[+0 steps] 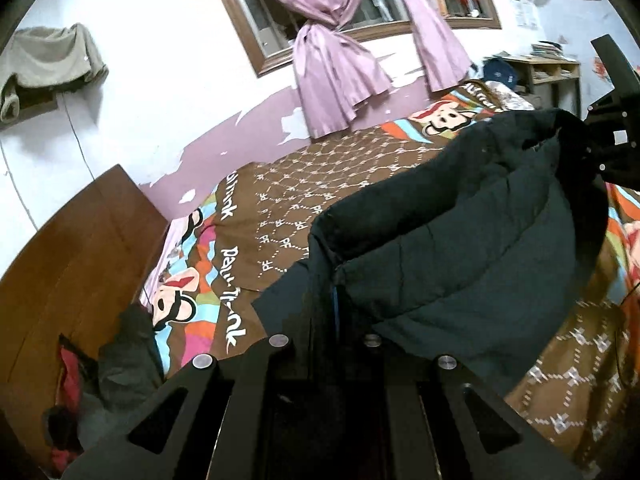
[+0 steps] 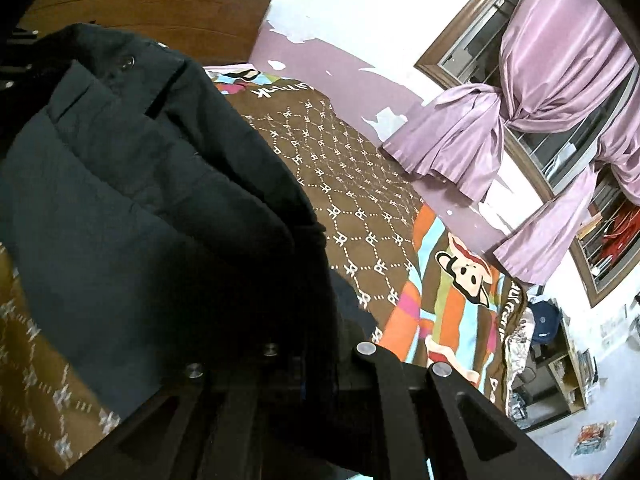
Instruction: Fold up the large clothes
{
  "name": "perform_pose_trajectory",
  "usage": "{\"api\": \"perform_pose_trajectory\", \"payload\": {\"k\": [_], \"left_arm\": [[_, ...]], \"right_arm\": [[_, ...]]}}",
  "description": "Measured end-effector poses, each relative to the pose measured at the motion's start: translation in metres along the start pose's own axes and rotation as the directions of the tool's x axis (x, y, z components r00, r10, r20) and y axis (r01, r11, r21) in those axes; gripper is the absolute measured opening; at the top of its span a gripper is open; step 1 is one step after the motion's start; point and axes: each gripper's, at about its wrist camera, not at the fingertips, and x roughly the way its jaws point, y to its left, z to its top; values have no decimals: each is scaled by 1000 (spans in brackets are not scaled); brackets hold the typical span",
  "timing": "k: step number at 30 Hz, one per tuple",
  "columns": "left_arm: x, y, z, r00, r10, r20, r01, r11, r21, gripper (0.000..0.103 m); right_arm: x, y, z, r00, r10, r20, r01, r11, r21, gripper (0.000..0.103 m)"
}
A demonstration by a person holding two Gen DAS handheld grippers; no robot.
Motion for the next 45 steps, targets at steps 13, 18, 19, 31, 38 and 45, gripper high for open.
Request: {"api": "perform_pose_trajectory", "payload": {"k": [13, 18, 19, 31, 38, 45], "left_arm": [[143, 37, 10, 994, 105, 14, -104, 992, -78, 5], [170, 55, 4, 997, 73, -15, -75, 978, -193, 5], [171, 58, 0, 997, 74, -10, -74, 977, -202, 5], [87, 38, -19, 980, -38, 194, 92, 957, -275, 77], [72, 13, -36, 970, -182, 161, 225, 925, -307, 78], [61, -10, -49, 954, -258, 154, 294, 911, -290, 78]], "right_arm": [[130, 16, 7, 998, -45, -44, 49, 994, 93, 7], [137, 16, 0, 999, -42, -26, 44, 993, 114, 9], [136, 17, -1, 999, -44, -19, 46, 992, 116, 9], [69, 8, -4, 984, 5, 179, -47, 972, 232, 67], [31, 18, -39, 943, 148, 299, -255, 898, 360, 94], [28, 41, -77, 926, 248, 286, -350, 849, 397, 94]]}}
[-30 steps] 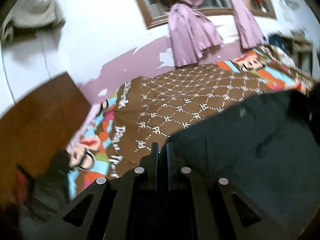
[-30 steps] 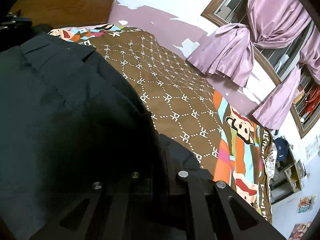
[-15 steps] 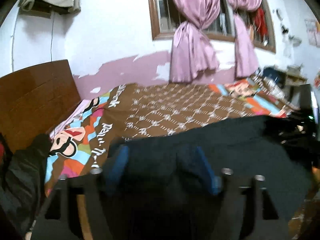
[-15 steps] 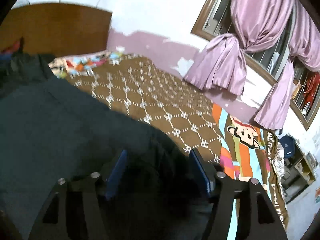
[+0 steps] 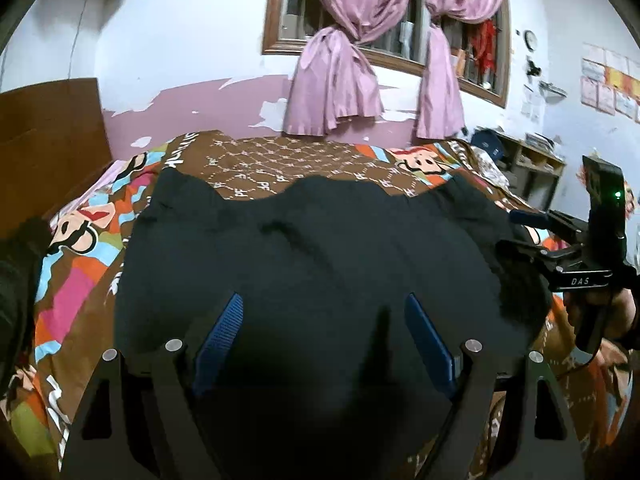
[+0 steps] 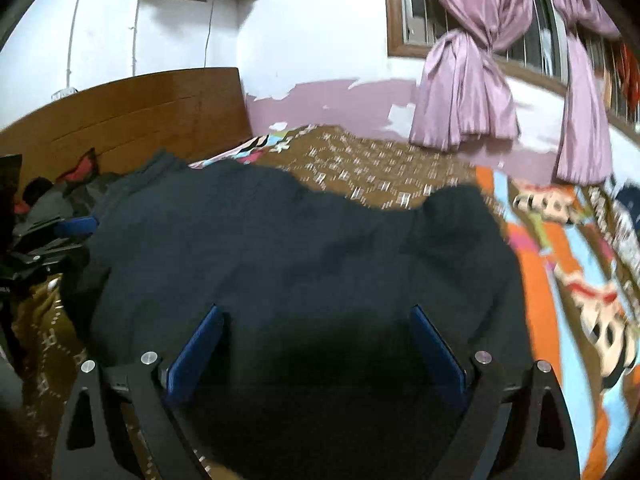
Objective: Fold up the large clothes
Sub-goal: 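Open both tools and pull them back above the jacket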
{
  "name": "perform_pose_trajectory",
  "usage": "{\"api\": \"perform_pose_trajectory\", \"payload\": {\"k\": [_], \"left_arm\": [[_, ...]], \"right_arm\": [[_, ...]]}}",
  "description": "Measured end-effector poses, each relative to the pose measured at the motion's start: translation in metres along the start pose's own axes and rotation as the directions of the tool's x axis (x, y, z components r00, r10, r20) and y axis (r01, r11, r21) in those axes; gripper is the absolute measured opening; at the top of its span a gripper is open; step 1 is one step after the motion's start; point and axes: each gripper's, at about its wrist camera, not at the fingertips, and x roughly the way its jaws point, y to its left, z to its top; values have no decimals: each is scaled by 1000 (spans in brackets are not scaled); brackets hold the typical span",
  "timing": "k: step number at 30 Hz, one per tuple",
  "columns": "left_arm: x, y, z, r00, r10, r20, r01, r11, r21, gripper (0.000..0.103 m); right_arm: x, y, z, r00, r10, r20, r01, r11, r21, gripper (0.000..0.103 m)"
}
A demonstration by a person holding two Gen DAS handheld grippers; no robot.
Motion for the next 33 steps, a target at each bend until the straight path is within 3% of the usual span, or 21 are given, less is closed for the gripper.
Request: {"api": "perform_pose_trajectory", "payload": {"k": [3, 6, 11, 17, 20, 23, 33], "left_arm": [[-5, -12, -10, 999, -45, 6, 44, 998, 37, 79], [3, -22, -19, 998, -56, -19, 58, 996, 72, 79], [37, -27, -23, 994, 47, -97, -33, 990, 139, 79], [61, -2, -2, 992, 56, -113, -56, 998, 1, 80], [70, 12, 11, 989, 108, -105, -111, 994, -19, 80], [85, 24, 23, 983, 151, -104, -152, 988, -8, 94], [108, 77, 40, 967, 207, -149, -231, 958, -168, 102]], "right_arm": [[11, 1, -11, 999, 12, -51, -12, 1000, 5, 95], [21, 2, -13, 999, 8, -51, -9, 1000, -12, 102], [46, -2, -2, 998, 2, -59, -5, 999, -44, 103], [78, -11, 24, 995, -39, -91, 36, 999, -34, 103], [97, -12, 38, 992, -57, -109, 53, 998, -39, 103], [115, -10, 52, 989, -89, -117, 82, 994, -68, 103], [174, -42, 75, 967, -136, -217, 143, 990, 17, 103]]}}
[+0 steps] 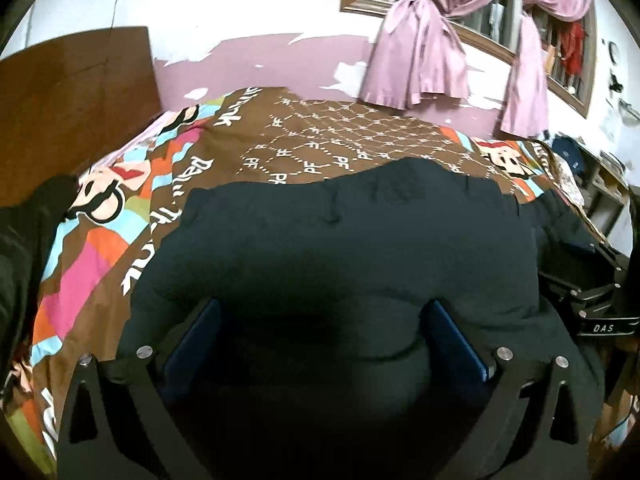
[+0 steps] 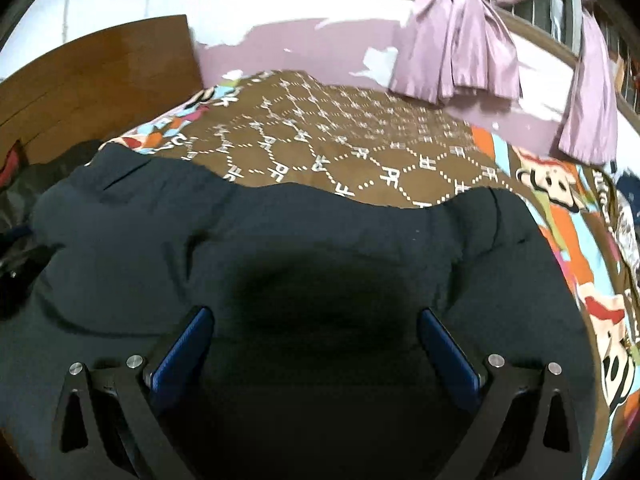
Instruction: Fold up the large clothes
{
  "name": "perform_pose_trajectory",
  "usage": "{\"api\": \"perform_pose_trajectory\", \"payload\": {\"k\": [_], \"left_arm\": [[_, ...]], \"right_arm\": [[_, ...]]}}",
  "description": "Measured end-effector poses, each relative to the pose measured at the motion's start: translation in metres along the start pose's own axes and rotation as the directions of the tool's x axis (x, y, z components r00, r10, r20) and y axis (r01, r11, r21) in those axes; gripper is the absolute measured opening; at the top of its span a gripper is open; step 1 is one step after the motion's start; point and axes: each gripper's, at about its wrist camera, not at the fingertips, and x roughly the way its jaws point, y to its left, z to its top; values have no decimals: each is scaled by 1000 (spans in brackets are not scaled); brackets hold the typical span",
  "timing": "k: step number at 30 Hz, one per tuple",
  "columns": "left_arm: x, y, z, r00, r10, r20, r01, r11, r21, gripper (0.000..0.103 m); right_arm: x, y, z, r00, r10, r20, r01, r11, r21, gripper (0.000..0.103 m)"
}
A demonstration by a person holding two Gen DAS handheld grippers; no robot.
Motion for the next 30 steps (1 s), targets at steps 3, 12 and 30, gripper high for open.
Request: {"api": "perform_pose_trajectory", "payload": {"k": [3, 12, 30], "left_arm": [[14, 4, 8, 999, 1, -54, -1, 1000, -10, 102], [31, 14, 7, 992, -44, -121, 36, 997, -65, 102], [22, 12, -4, 995, -83, -57, 79, 995, -67, 102]], "right_arm": [[18, -7, 4, 998, 18, -62, -16, 999, 29, 103], [22, -9, -8, 998, 40, -44, -38, 998, 48, 103], [5, 3, -21, 999, -3, 43, 2, 1000, 13, 103]]}}
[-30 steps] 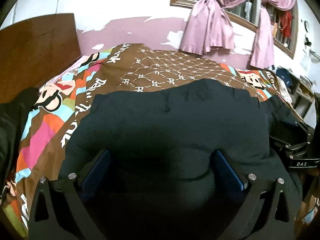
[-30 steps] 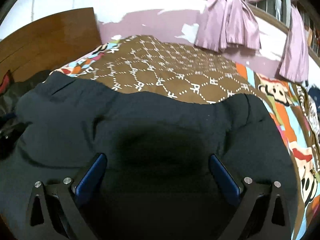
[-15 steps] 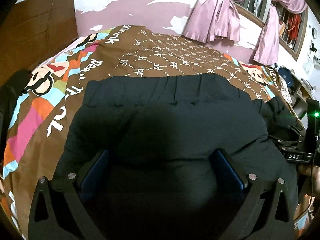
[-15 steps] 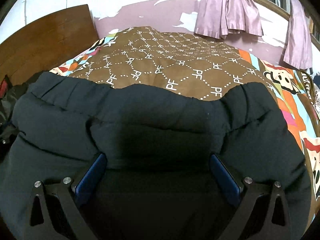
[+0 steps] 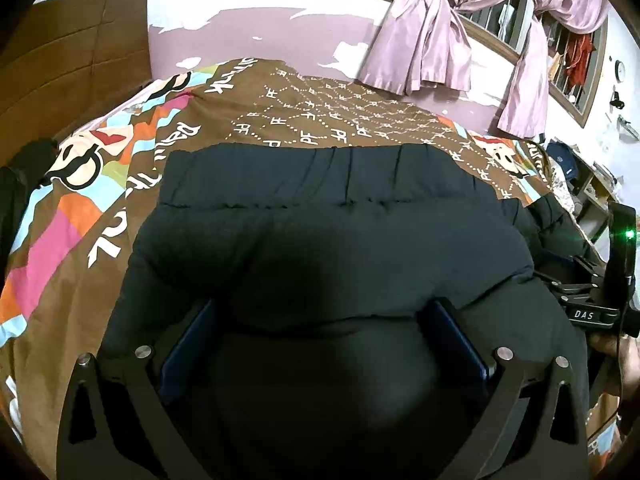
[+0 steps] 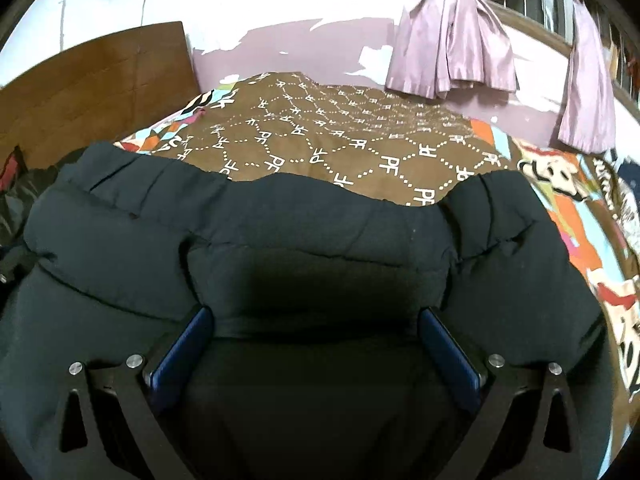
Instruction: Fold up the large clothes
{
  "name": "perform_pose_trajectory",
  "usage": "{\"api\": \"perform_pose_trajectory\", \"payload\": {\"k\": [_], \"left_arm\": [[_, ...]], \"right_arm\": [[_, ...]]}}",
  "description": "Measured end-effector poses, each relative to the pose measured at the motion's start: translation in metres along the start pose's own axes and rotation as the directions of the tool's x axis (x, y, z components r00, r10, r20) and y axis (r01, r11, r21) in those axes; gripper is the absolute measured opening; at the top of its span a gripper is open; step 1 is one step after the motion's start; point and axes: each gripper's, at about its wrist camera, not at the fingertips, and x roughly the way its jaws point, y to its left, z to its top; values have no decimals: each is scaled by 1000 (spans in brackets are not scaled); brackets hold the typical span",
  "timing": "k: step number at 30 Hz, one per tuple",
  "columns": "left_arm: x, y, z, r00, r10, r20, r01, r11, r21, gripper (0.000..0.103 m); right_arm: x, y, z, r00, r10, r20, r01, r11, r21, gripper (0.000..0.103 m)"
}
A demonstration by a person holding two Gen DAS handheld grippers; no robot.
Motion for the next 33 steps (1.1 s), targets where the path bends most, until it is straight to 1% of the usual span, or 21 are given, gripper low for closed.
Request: {"api": "perform_pose_trajectory", "payload": {"k": [3, 5, 8, 10, 12, 14, 15, 16, 17, 18, 19, 21, 22, 23, 24, 26, 27, 29, 31, 33], "left_arm": [[-13, -2, -4, 1000, -3, 25, 3, 1000, 0, 102], [-24, -1, -5, 999, -29, 46, 29, 1000, 2, 102], [-40, 9, -7, 992, -92, 81, 94, 995, -25, 102], [-51, 23, -6, 988, -104, 110, 113, 991, -72, 102], [-60, 39, -5, 987, -97, 126, 112, 987, -118, 102], [-65, 56, -2, 989, -80, 124, 99, 983, -154, 102], [-65, 64, -2, 991, -66, 113, 85, 981, -172, 102], [-63, 73, -1, 996, -44, 83, 59, 979, -197, 102], [-56, 82, -3, 999, -28, 31, 34, 973, -230, 102], [-47, 93, -4, 999, -33, -32, 23, 961, -276, 102], [-40, 104, -8, 995, -72, -62, 47, 942, -332, 102], [-35, 122, -16, 989, -141, -52, 105, 895, -433, 102], [-34, 129, -19, 986, -163, -46, 123, 877, -465, 102], [-32, 133, -20, 983, -180, -43, 139, 869, -476, 102], [-32, 136, -20, 981, -190, -44, 147, 868, -474, 102], [-31, 136, -19, 977, -205, -57, 158, 879, -449, 102], [-30, 134, -19, 976, -211, -62, 163, 885, -437, 102], [-29, 134, -20, 972, -227, -60, 181, 888, -422, 102], [-29, 136, -23, 969, -242, -47, 200, 885, -421, 102], [-29, 135, -28, 968, -251, -33, 214, 883, -417, 102]], "right_arm": [[-6, -2, 2, 1000, 18, -13, -18, 1000, -4, 103], [-12, -6, 3, 999, 36, -12, -37, 999, -15, 103], [-24, -16, 1, 1000, 8, -2, -8, 1000, -17, 103], [-32, -24, -2, 1000, -23, 12, 23, 1000, -15, 103], [-43, -35, -5, 997, -61, 37, 61, 998, -8, 103], [-53, -51, -11, 996, -71, 61, 71, 997, 9, 103], [-56, -58, -14, 995, -75, 67, 74, 997, 19, 103], [-59, -67, -17, 994, -85, 72, 83, 996, 33, 103], [-62, -76, -21, 993, -94, 78, 90, 995, 50, 103], [-65, -83, -25, 991, -105, 80, 99, 993, 65, 103], [-66, -94, -30, 989, -132, 72, 125, 988, 93, 103], [-66, -114, -41, 986, -157, 47, 148, 975, 163, 103], [-65, -127, -49, 989, -143, 38, 132, 967, 218, 103], [-63, -139, -58, 995, -97, 36, 83, 955, 286, 103], [-60, -148, -64, 998, -56, 36, 40, 941, 335, 103], [-48, -162, -79, 998, 52, 19, -56, 906, 421, 103], [-40, -168, -85, 993, 114, 9, -106, 882, 459, 103], [-35, -180, -91, 982, 189, 30, -177, 841, 511, 103], [-36, -183, -94, 976, 214, 45, -206, 830, 519, 103], [-38, -182, -96, 975, 216, 56, -213, 830, 515, 103]]}}
